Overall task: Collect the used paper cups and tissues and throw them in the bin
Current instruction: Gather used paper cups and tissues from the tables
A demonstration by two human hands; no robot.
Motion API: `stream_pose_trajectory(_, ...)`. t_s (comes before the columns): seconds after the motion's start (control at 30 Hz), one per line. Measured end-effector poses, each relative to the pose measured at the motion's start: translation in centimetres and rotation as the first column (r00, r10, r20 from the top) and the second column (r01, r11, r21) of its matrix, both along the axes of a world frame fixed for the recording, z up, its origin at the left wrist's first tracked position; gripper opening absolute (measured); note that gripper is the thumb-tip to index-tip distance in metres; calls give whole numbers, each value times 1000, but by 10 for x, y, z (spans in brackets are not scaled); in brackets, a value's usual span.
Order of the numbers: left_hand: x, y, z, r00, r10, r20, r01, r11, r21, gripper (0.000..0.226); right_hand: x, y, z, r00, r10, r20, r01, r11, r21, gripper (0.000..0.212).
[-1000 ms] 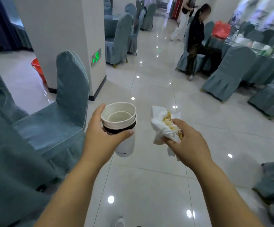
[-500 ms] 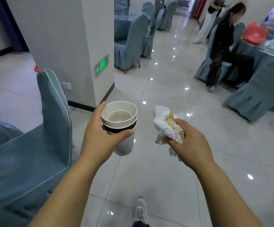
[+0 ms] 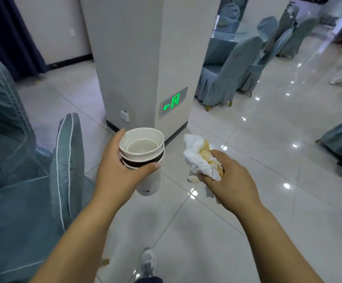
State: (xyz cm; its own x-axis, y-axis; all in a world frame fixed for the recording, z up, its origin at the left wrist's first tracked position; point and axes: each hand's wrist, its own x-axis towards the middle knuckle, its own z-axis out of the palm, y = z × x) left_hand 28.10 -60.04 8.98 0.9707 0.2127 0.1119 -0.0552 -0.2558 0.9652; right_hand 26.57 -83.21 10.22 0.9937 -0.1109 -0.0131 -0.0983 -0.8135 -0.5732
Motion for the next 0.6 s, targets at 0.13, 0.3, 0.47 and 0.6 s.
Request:
stream_pose_trajectory(0.13,78,8,-3,995,92,27,-92,996,-3,100,96,10,-4,997,81,12,-81,997,-5,36)
stream_pose_trajectory(0.3,191,22,2,988,157,11,-156,987,-41,96,224,31,2,986,166,18,-165,986,-39,32)
stream_pose_trajectory(0.47,276,46,6,976,216,10,-216,976,-33,84,334,56,-3,965,261,22,-260,965,-36,35)
stream_pose_trajectory(0.6,331,79,2,948,318,-12,-317,948,11,100,413,94,-12,937,349,10,-348,936,-48,31)
